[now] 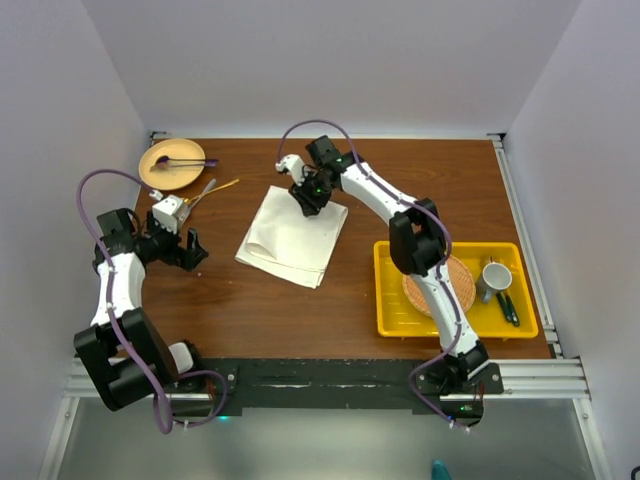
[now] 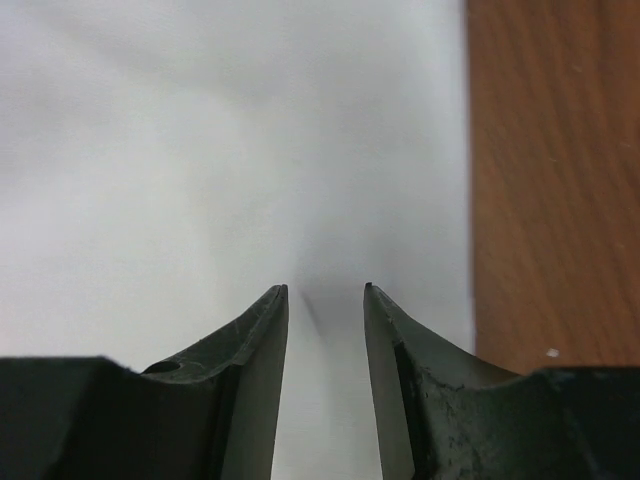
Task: Fold the napkin into a case and place the utensils inside
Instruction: Move the square-folded napkin to the center of the board, then smooth out the square-folded napkin at the center of the board.
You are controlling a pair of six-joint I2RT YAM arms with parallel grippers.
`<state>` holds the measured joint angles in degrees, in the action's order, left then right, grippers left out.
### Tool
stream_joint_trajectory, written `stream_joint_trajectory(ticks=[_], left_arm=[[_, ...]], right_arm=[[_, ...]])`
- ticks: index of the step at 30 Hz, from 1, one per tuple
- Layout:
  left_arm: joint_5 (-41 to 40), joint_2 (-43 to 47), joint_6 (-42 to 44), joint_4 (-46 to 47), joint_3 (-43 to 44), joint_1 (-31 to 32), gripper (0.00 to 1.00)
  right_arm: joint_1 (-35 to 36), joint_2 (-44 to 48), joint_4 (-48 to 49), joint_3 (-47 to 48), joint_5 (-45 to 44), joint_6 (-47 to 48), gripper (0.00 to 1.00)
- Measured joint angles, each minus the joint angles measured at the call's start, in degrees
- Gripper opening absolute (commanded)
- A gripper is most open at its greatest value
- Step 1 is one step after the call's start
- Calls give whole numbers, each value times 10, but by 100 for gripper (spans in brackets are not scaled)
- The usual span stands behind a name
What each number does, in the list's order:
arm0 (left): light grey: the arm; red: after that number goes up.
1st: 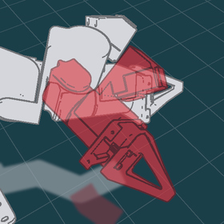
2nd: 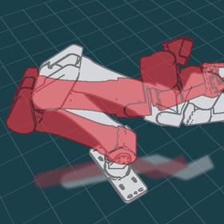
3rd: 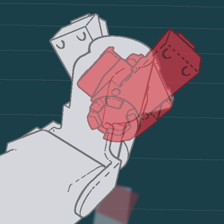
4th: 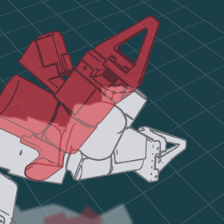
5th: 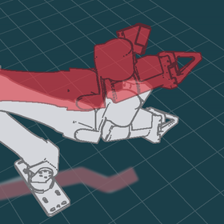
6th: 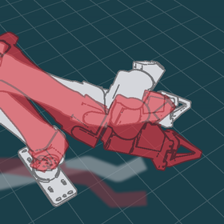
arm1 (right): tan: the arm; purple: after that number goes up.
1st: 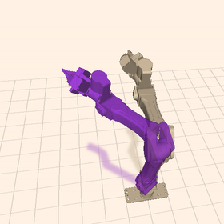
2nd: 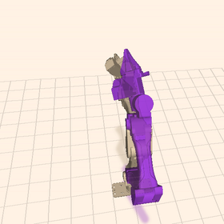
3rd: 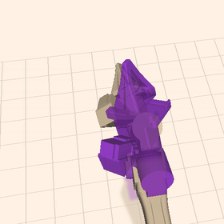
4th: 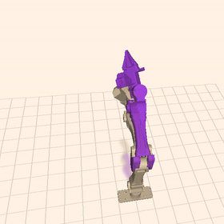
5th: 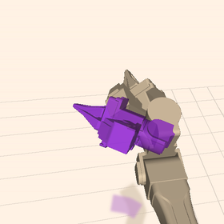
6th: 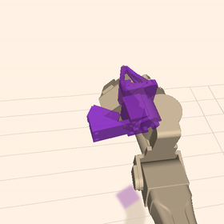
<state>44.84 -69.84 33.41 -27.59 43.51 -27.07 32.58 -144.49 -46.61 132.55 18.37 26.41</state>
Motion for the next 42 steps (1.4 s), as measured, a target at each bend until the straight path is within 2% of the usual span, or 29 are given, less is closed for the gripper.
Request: stream_joint_trajectory(ticks=[4,8,13,19,25,29,31,34,35,37,38,42], left_arm=[[2,0,3,2,0,5,100],[2,0,1,10,0,5,100],[1,2,-3,23,-2,5,100],[-5,25,-2,23,-11,5,100],[-4,54,-4,22,-33,5,100],[-4,74,-2,16,-40,5,100],[-4,78,5,10,-40,5,98],[2,77,25,-10,-40,5,91],[9,76,38,-17,-40,5,83],[25,73,66,-34,-37,7,75],[31,69,77,-39,-35,10,67],[31,23,97,-35,-7,88,49]], right_arm=[[49,82,50,-110,38,-34,33],[106,108,97,-126,75,-95,34],[147,78,153,-127,107,-181,37],[150,12,197,-124,150,-246,38],[160,12,200,-125,197,-248,36],[179,12,151,-126,243,-191,37],[185,12,99,-127,262,-132,41],[190,20,35,-132,287,-54,44],[189,24,13,-132,289,-34,45],[183,32,-22,-132,294,-9,45],[177,39,-36,-135,297,-3,45],[132,117,-37,-200,307,-24,46]])
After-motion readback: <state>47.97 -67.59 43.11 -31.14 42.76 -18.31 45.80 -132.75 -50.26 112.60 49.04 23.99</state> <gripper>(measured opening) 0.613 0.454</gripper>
